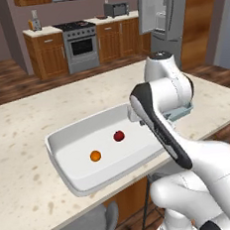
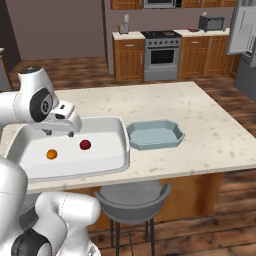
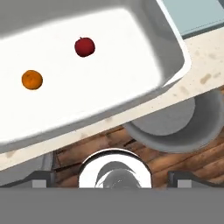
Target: Place the cold items (tomato and tangerine) from the fridge in one tupperware on the dining counter. Place the warm items (hot dog and kebab skewer) in the stove area in another tupperware.
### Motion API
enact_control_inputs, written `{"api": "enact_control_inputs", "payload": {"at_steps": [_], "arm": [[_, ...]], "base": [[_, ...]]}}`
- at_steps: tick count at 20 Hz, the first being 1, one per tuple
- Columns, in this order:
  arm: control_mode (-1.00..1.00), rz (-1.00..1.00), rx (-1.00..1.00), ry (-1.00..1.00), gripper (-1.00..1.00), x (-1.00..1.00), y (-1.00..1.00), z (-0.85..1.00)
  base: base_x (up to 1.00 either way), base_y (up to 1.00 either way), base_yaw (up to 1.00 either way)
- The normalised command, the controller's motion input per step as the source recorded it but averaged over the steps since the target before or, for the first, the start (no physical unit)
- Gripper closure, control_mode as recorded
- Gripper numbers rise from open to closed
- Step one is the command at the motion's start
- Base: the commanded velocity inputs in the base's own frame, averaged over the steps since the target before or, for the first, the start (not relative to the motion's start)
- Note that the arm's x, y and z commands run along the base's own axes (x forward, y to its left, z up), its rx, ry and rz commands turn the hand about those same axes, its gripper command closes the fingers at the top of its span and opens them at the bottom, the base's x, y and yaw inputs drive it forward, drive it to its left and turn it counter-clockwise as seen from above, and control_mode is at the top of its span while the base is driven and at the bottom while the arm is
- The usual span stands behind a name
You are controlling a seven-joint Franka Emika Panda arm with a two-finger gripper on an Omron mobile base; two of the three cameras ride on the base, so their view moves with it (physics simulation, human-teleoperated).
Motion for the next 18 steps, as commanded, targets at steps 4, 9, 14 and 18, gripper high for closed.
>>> {"api": "enact_control_inputs", "payload": {"at_steps": [4, 9, 14, 18], "arm": [[-1.0, -0.16, 0.0, -0.49, -1.0, -1.0, -0.2, 0.36], [-1.0, -0.02, 0.05, -0.22, -1.0, -1.0, -0.23, 0.54], [-1.0, -0.01, 0.07, 0.05, -1.0, -0.64, -0.1, 0.46], [-1.0, -0.01, 0.0, 0.14, -1.0, -0.17, 0.01, 0.05]], "base": [[0.0, 0.0, 0.0], [0.0, 0.0, 0.0], [0.0, 0.0, 0.0], [0.0, 0.0, 0.0]]}}
